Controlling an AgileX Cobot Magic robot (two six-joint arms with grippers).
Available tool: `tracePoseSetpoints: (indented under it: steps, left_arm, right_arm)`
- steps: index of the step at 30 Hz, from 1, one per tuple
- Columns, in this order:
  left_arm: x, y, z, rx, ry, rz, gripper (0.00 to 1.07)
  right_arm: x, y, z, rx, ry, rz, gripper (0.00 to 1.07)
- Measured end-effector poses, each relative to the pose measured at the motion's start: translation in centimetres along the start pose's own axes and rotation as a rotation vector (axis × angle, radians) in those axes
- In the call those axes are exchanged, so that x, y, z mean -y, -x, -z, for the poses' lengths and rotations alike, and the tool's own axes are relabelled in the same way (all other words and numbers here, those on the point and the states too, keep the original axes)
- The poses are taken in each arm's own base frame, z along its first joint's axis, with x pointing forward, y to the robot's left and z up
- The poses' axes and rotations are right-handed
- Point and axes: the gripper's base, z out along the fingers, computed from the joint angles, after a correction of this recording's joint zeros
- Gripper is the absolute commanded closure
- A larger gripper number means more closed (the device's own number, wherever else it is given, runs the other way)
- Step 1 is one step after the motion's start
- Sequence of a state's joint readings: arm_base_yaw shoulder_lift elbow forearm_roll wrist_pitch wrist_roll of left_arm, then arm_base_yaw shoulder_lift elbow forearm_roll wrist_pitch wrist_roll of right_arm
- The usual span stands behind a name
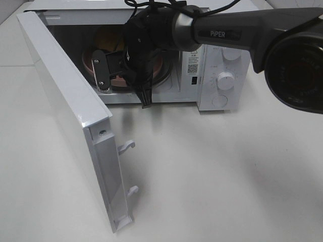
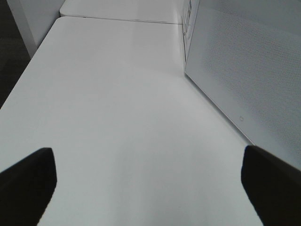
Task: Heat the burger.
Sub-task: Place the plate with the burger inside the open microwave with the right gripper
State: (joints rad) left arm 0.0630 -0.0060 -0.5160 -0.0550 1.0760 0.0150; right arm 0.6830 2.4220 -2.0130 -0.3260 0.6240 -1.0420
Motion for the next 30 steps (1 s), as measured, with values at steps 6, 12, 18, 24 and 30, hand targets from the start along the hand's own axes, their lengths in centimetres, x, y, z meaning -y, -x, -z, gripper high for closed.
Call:
tracePoseSetpoints:
  steps: [6, 12, 18, 24, 30]
  left_arm:
    - [0.00, 0.00, 0.00, 0.000, 0.000, 0.000, 0.07]
    - [0.00, 0.00, 0.00, 0.000, 0.000, 0.000, 0.07]
    - [0.00, 0.00, 0.00, 0.000, 0.000, 0.000, 0.07]
    - [0.00, 0.00, 0.00, 0.000, 0.000, 0.000, 0.07]
    - [0.00, 0.00, 0.00, 0.000, 0.000, 0.000, 0.07]
  right_arm:
    - [0.00, 0.00, 0.00, 0.000, 0.000, 0.000, 1.00]
    - [0.03, 0.02, 0.00, 0.002, -0.003, 0.000, 1.00]
    - [-0.03, 0.04, -0.14, 0.003, -0.003, 0.000, 1.00]
    - [-0.06, 0.12, -0.40, 0.008, -0.009, 0.001, 0.99]
    - [0.07, 0.19, -0.38, 0.015, -0.021, 0.000, 0.87]
